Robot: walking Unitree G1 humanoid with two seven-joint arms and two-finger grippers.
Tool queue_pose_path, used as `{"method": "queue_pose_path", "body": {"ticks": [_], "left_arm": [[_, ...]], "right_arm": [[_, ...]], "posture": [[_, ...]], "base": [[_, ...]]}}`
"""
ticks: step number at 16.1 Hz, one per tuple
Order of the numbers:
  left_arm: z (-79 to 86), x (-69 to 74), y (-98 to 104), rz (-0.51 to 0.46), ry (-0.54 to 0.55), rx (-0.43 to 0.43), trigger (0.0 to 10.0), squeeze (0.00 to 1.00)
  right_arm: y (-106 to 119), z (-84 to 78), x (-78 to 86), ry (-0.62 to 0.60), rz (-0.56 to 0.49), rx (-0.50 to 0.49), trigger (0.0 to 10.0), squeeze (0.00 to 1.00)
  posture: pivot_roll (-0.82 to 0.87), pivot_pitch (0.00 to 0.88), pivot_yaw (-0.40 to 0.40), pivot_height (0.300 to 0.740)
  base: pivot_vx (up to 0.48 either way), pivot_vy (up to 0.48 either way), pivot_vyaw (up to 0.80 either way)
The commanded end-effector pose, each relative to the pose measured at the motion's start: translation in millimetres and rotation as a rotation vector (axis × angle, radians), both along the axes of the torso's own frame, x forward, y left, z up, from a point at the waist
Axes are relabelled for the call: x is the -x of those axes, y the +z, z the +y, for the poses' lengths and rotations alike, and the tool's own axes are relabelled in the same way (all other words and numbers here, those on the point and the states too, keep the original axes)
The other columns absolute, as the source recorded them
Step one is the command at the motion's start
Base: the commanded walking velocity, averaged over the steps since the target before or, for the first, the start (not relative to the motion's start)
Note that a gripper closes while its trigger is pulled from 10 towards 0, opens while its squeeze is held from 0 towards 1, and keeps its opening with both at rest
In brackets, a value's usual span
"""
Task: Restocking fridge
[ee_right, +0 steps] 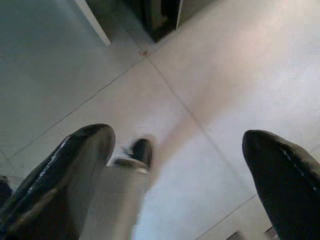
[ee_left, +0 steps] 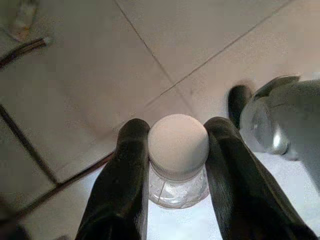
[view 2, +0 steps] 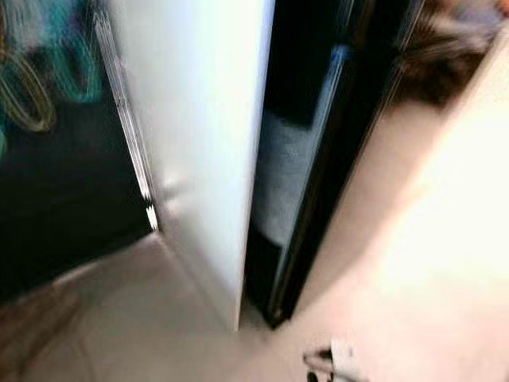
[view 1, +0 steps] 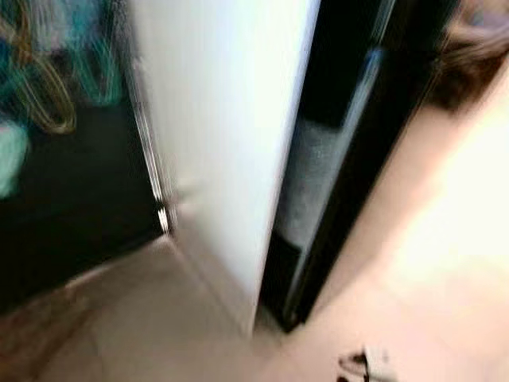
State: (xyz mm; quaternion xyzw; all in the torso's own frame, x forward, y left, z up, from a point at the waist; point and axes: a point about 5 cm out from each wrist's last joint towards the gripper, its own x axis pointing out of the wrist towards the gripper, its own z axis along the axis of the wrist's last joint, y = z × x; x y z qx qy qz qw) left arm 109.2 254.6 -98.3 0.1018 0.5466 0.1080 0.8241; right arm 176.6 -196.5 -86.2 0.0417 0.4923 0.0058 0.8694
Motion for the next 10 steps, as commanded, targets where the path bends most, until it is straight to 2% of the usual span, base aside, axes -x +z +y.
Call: {"method": "queue_pose_path", "body": {"ticks": [1, 5, 10], "left_arm": [[-2.8, -4.0, 0.3, -0.004, -0.017, 0.01, 10.0, 0.0], [-0.9, -7.0, 1.9, -0.012, -0.061, 0.019, 10.0, 0.0], [-7.6, -7.8, 0.4, -0.027, -0.057, 0.039, 10.0, 0.0]], "right_arm": [[-0.1, -4.7, 1.5, -0.019, 0.002, 0.011, 10.0, 0.0], [-0.4, -0.5, 0.8, -0.061, -0.01, -0.008, 10.0, 0.0], [-0.6, -7.6, 3.2, -0.098, 0.001, 0.01, 10.0, 0.0]], "posture": [[0.1, 0.0, -0.015, 0.74], [0.05, 0.0, 0.013, 0.74], [0.03, 0.0, 0.015, 0.74]], "base": [[0.0, 0.0, -0.79], [0.0, 0.0, -0.79], [0.0, 0.0, -0.79]]}}
